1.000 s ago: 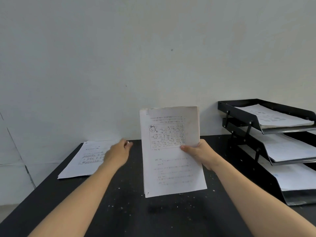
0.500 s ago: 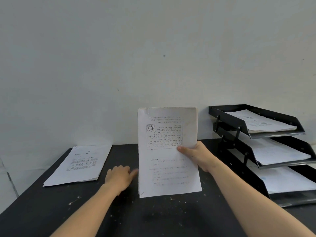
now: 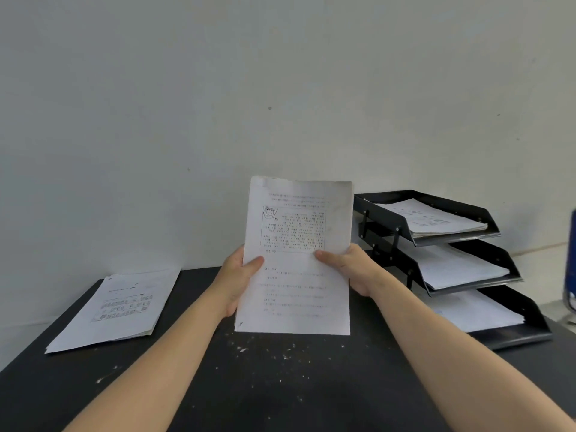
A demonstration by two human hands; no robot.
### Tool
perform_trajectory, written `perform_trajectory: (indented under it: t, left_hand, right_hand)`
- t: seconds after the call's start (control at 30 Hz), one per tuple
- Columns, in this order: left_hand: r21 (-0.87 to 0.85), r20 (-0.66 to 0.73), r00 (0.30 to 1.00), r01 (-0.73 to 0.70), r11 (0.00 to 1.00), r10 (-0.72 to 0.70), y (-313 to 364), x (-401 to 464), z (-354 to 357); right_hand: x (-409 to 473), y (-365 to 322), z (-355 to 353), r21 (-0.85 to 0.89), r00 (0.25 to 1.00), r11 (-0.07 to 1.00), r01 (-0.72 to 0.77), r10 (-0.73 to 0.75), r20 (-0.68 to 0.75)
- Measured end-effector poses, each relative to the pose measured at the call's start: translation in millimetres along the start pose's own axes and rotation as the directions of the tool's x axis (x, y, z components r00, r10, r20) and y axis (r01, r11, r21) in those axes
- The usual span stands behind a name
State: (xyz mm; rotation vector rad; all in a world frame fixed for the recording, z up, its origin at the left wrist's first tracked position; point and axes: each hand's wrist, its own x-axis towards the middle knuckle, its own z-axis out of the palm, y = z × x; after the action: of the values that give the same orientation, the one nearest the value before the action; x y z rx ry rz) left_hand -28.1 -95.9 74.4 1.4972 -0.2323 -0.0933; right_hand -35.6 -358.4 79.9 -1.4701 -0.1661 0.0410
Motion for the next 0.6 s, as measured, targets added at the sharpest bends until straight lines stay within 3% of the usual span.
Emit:
perform_trajectory:
  t: [0.27, 0.37, 0.47, 0.6]
  left_hand:
    - [-0.032, -0.103, 0.992, -0.076, 0.997, 0.072, 28.4, 8.7, 50.4]
    - [-0.098, -0.18, 0.98, -0.107, 0.989, 0.088, 35.6, 13.2, 74.8]
    - [-0.175, -0.267, 0.961, -0.117, 0.978, 0.068, 36.2, 17.6, 101.5]
    - [-0.283, -0.251, 0.968, -0.048, 0.958, -0.026, 26.5, 16.9, 140.8]
  right_hand:
    - [-29.8, -24.1, -33.9, 0.007, 0.995, 0.998, -0.057, 0.057, -0.079]
    - [-43.5, -30.4, -48.4, 0.278, 0.987, 0.96, -0.027, 0.07, -0.143]
    - [-56.6, -32.3, -59.3, 0.552, 0.982, 0.828, 0.101, 0.005, -0.188]
    - [-67.6, -28.0, -54.0, 0.558, 0.972, 0.818, 0.137, -0.001, -0.236]
